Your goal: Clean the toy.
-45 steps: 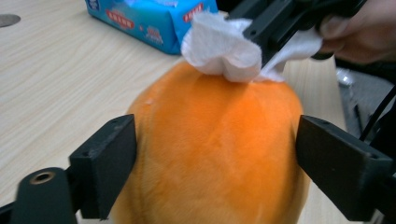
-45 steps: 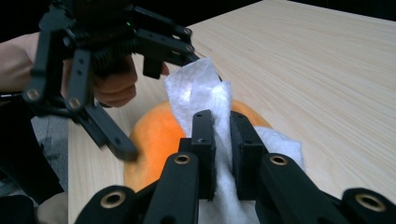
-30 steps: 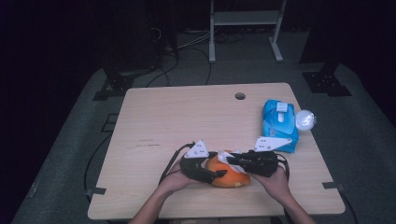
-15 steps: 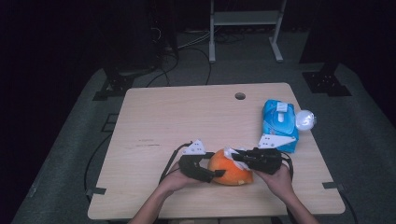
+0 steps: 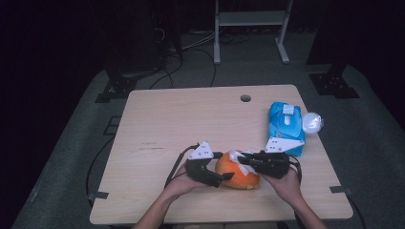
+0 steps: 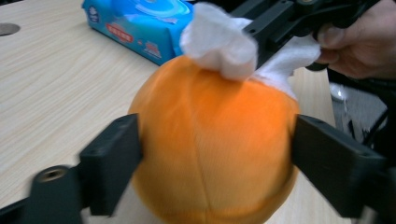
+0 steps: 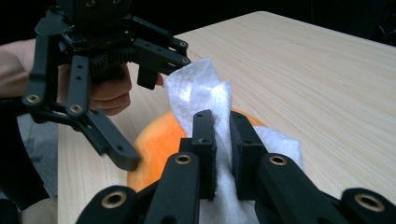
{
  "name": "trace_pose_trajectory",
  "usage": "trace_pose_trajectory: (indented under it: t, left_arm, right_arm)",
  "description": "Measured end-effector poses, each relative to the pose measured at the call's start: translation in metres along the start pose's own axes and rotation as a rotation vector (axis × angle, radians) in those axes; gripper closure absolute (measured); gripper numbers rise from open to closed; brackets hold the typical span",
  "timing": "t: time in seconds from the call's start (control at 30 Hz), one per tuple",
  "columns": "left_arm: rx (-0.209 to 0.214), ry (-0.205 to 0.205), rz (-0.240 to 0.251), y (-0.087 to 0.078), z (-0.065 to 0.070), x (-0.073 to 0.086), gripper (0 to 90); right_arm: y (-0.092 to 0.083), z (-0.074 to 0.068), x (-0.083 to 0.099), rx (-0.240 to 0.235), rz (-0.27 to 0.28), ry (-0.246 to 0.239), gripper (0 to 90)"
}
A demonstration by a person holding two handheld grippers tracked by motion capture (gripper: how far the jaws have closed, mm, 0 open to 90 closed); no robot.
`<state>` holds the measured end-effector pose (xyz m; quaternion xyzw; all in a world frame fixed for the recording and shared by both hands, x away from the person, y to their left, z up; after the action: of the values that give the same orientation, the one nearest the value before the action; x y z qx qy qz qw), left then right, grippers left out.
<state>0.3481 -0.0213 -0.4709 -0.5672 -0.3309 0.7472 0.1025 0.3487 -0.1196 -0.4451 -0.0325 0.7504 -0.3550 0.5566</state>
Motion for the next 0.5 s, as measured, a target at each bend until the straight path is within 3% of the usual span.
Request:
trace_pose_trajectory:
  t: [0.03, 0.17, 0.2, 0.33, 0.5]
  left_arm:
    - [0.003, -0.013, -0.005, 0.001, -0.002, 0.002, 9.0]
    - [0.047, -0.066, -0.021, 0.010, -0.004, 0.011, 8.5]
    - [0.061, -0.061, -0.022, 0.012, -0.002, 0.011, 10.0]
    - [0.028, -0.037, -0.010, 0.008, -0.001, 0.007, 24.1]
    - [-0.008, 0.023, -0.017, 0.004, 0.005, 0.000, 29.3]
  right_arm:
    - [-0.001, 0.003, 0.000, 0.005, 0.003, 0.007, 81.5]
    - [-0.005, 0.011, 0.001, 0.012, 0.015, 0.034, 81.5]
    - [-0.005, 0.011, 0.001, 0.008, 0.014, 0.035, 81.5]
    - [-0.006, 0.008, -0.001, 0.021, 0.015, 0.021, 81.5]
    - [-0.005, -0.015, -0.012, -0.006, 0.023, -0.041, 81.5]
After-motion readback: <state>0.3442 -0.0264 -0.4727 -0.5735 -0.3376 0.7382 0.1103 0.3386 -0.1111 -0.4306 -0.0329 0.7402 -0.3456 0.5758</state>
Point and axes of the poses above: each handheld gripper's, and its own axes: y roughly forward along the jaws, x roughly out of its underside, z roughly to its right, the point moved 10 cm from there along y, roughly forward along the jaws, and after that the axes turned 11 degrees about -z, right-handed, at the moved point
